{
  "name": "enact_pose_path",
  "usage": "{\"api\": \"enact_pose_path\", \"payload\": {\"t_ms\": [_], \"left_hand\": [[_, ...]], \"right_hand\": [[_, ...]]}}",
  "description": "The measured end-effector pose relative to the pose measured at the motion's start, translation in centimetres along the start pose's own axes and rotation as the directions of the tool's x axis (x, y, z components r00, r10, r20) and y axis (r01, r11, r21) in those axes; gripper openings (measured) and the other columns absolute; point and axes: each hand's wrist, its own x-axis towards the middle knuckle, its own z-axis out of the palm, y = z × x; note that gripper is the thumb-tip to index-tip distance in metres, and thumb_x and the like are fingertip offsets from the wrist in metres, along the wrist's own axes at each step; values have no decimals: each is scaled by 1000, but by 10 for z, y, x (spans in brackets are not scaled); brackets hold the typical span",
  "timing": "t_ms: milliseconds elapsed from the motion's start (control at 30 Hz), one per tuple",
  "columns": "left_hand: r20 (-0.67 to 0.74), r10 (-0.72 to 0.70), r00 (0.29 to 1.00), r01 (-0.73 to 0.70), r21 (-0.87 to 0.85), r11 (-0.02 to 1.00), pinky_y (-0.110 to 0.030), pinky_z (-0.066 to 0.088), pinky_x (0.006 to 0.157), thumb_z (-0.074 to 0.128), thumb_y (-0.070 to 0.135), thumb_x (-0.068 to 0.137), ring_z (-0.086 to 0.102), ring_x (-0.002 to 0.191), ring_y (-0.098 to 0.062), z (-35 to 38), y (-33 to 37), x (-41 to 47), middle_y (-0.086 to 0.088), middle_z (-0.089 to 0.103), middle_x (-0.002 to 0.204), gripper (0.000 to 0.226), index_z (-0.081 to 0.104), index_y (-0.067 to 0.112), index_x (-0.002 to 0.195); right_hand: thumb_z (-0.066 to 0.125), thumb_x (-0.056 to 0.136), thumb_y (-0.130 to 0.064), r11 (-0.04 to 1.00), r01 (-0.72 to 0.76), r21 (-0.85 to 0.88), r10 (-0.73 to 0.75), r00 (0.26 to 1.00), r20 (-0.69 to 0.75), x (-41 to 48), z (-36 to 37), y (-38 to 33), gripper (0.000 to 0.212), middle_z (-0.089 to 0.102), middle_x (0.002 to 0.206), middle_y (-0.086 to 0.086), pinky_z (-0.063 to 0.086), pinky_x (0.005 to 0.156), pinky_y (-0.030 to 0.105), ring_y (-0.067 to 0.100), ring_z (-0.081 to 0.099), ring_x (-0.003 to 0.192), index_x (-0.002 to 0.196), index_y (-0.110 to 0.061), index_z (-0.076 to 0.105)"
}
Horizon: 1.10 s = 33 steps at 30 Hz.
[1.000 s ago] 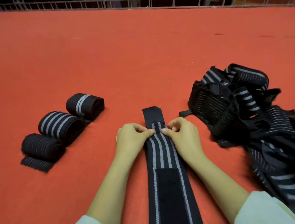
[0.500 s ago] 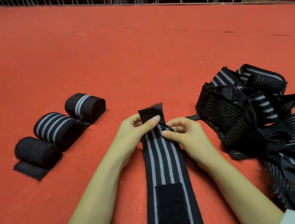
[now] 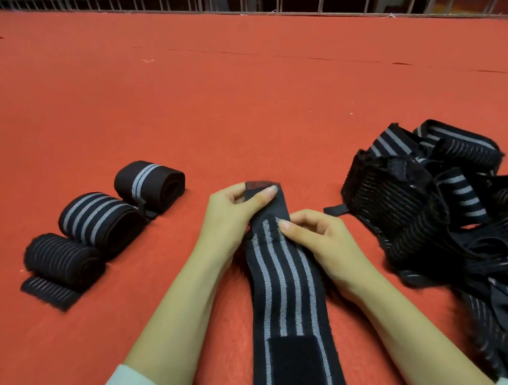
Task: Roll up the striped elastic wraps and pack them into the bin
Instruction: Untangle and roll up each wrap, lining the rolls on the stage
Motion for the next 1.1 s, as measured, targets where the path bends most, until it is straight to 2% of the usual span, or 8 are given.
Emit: {"api": "enact_pose_path", "payload": {"t_ms": [133, 367, 500, 600, 733, 867, 1033, 1100], "left_hand": [[-14, 35, 999, -35, 63, 997, -19, 47, 56, 73, 12, 81, 62, 63, -10, 1, 0, 6, -3, 72, 72, 10, 75, 6, 89], [14, 103, 995, -104, 204, 973, -21, 48, 63, 69, 12, 86, 61, 66, -6, -6, 4, 5, -4, 70, 74, 7, 72, 6, 85], [109, -2, 994, -7, 88, 996, -29, 54, 83, 51, 34, 96, 66, 85, -12, -6, 8, 2, -4, 70, 88, 40, 71, -1, 92], [124, -76, 989, 73, 30, 997, -23, 56, 79, 46, 42, 95, 70, 90, -11, -3, 10, 0, -3, 75, 95, 45, 74, 8, 93], [108, -76, 991, 71, 46, 996, -24, 54, 70, 68, 23, 86, 68, 81, -10, -3, 6, -3, -4, 74, 89, 17, 74, 9, 95], [184, -156, 970, 125, 169, 978, -21, 51, 66, 74, 24, 80, 69, 85, -11, -7, 2, -3, -3, 74, 100, 31, 69, 25, 110], [221, -190, 957, 156, 163, 974, -15, 48, 52, 70, 12, 84, 67, 65, -7, -7, 2, -4, -5, 73, 81, 21, 70, 11, 105], [264, -177, 948, 137, 162, 977, -17, 50, 54, 67, 8, 86, 69, 68, -8, -9, 3, -4, -5, 74, 83, 19, 69, 13, 104]], "right_hand": [[62, 89, -8, 997, -46, 61, 46, 999, 2, 0, 1, 0, 7, 70, 75, 7, 51, 60, 20, 12, 64, 65, 90, -3, 65], [68, 84, -9, 989, -90, 119, 87, 996, 29, -2, 5, -1, 20, 73, 78, 10, 53, 59, 21, 15, 69, 66, 102, -1, 66], [69, 84, -10, 986, -79, 147, 87, 995, -50, 1, 3, 1, 21, 74, 83, 14, 55, 63, 23, 17, 69, 69, 102, 1, 68], [69, 83, -10, 986, -67, 153, 79, 994, -75, 3, 0, 5, 22, 74, 86, 15, 55, 66, 24, 18, 69, 71, 102, 1, 68], [68, 84, -7, 991, -43, 129, 50, 998, -50, 3, -3, 6, 18, 75, 87, 10, 54, 69, 21, 16, 70, 76, 102, -3, 70], [66, 83, -1, 986, -19, 166, 17, 1000, 9, 3, -6, 5, 26, 74, 100, 14, 54, 74, 22, 20, 70, 88, 109, -2, 67], [67, 83, -7, 991, 1, 134, 0, 1000, -7, 4, -7, 9, 23, 74, 98, 12, 54, 74, 22, 17, 70, 86, 106, -5, 69], [66, 85, -11, 992, 20, 125, -15, 999, -44, 5, -7, 10, 19, 75, 94, 11, 54, 72, 21, 16, 70, 83, 103, -7, 70]]}}
